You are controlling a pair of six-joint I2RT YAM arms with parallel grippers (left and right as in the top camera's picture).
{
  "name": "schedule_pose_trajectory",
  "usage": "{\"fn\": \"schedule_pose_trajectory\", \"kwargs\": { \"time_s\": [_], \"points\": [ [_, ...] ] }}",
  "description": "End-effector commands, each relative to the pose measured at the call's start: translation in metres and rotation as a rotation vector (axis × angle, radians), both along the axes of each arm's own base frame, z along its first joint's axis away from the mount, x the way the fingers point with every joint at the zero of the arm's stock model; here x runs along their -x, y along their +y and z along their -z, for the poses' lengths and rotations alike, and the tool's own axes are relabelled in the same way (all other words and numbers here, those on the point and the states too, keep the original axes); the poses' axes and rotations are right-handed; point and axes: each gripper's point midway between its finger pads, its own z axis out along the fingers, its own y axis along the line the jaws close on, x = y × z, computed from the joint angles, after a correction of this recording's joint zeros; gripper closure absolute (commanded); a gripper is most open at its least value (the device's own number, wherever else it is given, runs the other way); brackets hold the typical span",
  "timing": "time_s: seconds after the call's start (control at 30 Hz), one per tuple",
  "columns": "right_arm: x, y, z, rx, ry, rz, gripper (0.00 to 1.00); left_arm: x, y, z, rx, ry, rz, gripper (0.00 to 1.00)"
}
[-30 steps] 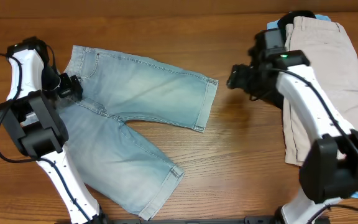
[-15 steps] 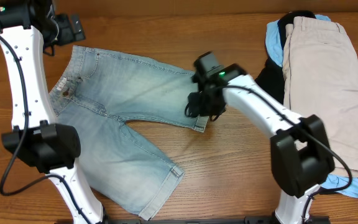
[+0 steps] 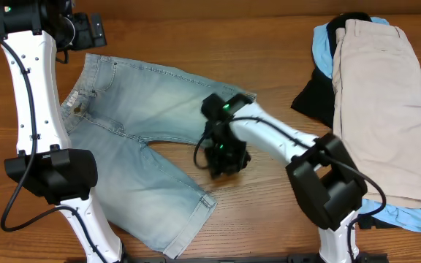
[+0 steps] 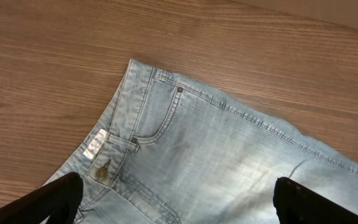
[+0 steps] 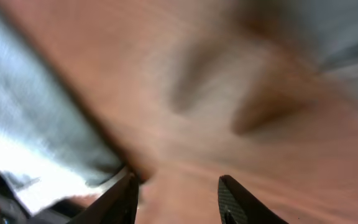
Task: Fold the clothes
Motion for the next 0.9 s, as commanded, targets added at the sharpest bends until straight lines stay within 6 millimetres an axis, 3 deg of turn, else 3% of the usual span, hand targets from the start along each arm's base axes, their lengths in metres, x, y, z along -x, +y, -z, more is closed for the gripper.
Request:
{"fn": "schedule_pose_trajectory", "kwargs": {
  "time_s": [0.0,0.17,0.4,0.5,0.6,0.77,0.87],
  "points": [
    [0.025,0.022,-0.006,-0.052,0.020,-0.105,0.54,-0.001,0.001,0.004,-0.013,0.006,0.027,0.00],
    [0.043,0.036,-0.006,-0.057,0.015,-0.167,0.54,-0.002,0.001,0.003,-0.017,0.003,0.033,0.00],
    [0.054,0.039,0.005,-0.055,0.017,-0.193,0.50,-0.002,0.001,0.003,-0.024,0.002,0.046,0.00],
    [0.060,0.033,0.013,-0.036,0.033,-0.178,0.64,-0.002,0.001,0.003,-0.024,0.002,0.045,0.00],
    [0.059,0.033,0.013,-0.035,0.033,-0.172,0.67,-0.003,0.001,0.003,-0.024,0.000,0.045,0.00],
    [0.054,0.031,0.013,-0.035,0.031,-0.155,0.94,-0.003,0.001,0.003,-0.024,0.000,0.045,0.00],
    [0.047,0.025,0.012,-0.030,0.037,-0.126,0.96,-0.003,0.001,0.003,-0.024,0.000,0.045,0.00]
  ]
}}
